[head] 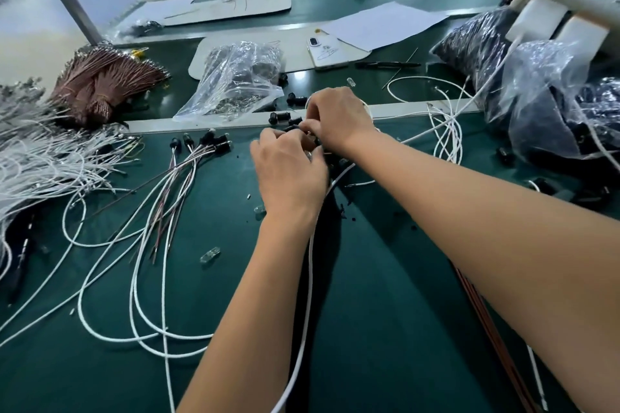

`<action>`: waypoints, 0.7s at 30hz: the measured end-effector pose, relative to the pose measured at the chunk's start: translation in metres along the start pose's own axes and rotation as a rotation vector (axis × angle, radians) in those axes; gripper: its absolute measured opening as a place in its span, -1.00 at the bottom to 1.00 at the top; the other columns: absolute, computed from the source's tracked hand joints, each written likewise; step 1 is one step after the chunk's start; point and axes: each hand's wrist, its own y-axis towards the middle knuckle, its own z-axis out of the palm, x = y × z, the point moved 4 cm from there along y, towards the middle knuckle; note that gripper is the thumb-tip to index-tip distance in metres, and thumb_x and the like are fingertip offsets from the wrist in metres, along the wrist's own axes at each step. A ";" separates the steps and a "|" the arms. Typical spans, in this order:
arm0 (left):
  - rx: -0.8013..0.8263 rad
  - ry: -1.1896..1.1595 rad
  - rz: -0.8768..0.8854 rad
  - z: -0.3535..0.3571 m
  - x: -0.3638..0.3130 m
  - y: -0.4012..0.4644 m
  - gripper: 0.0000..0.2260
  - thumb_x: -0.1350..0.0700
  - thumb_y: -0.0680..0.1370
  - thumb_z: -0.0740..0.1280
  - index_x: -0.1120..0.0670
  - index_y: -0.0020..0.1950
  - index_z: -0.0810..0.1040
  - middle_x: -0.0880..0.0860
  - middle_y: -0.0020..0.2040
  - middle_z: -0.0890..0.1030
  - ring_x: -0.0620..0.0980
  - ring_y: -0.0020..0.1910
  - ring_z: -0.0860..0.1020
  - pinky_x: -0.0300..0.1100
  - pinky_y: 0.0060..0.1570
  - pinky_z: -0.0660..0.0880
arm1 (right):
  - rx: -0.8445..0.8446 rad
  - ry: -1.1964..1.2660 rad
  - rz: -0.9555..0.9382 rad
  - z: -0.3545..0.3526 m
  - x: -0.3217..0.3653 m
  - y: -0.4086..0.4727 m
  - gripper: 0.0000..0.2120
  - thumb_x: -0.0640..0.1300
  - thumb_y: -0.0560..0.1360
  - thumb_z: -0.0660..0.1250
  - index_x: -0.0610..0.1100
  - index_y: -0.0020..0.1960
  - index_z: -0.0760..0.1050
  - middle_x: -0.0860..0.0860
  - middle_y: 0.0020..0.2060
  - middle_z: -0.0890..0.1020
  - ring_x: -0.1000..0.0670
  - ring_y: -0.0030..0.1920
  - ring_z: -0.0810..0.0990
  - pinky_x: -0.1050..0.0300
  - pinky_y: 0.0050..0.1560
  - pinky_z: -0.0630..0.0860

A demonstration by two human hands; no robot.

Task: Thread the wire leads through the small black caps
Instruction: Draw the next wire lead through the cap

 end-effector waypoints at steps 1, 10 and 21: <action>-0.011 -0.008 0.002 -0.001 0.000 0.001 -0.83 0.03 0.57 0.39 0.08 0.07 0.67 0.14 0.09 0.51 0.15 0.18 0.43 -0.21 0.16 0.24 | -0.015 0.028 0.044 0.001 0.001 0.001 -0.83 -0.06 0.54 0.49 -0.13 0.04 0.61 -0.13 0.01 0.70 -0.16 0.11 0.63 0.08 0.03 0.48; -0.103 -0.202 -0.100 -0.008 0.010 0.008 -0.85 0.02 0.58 0.38 0.07 0.00 0.67 0.12 0.01 0.63 0.10 0.06 0.56 -0.05 0.18 0.45 | 0.110 0.010 0.138 0.001 0.002 -0.002 -0.93 -0.11 0.55 0.44 0.04 -0.06 0.58 0.04 0.09 0.68 -0.07 0.22 0.59 0.04 0.17 0.37; 0.172 -1.076 -0.364 0.014 0.008 0.009 -0.81 0.12 0.56 0.47 0.26 -0.07 0.65 0.16 -0.29 0.68 0.02 -0.41 0.61 -0.19 -0.27 0.59 | -0.043 0.450 -0.335 -0.056 -0.002 -0.054 -0.70 -0.46 0.39 0.50 -0.30 0.09 0.59 -0.08 -0.19 0.74 0.01 -0.17 0.74 0.08 -0.03 0.68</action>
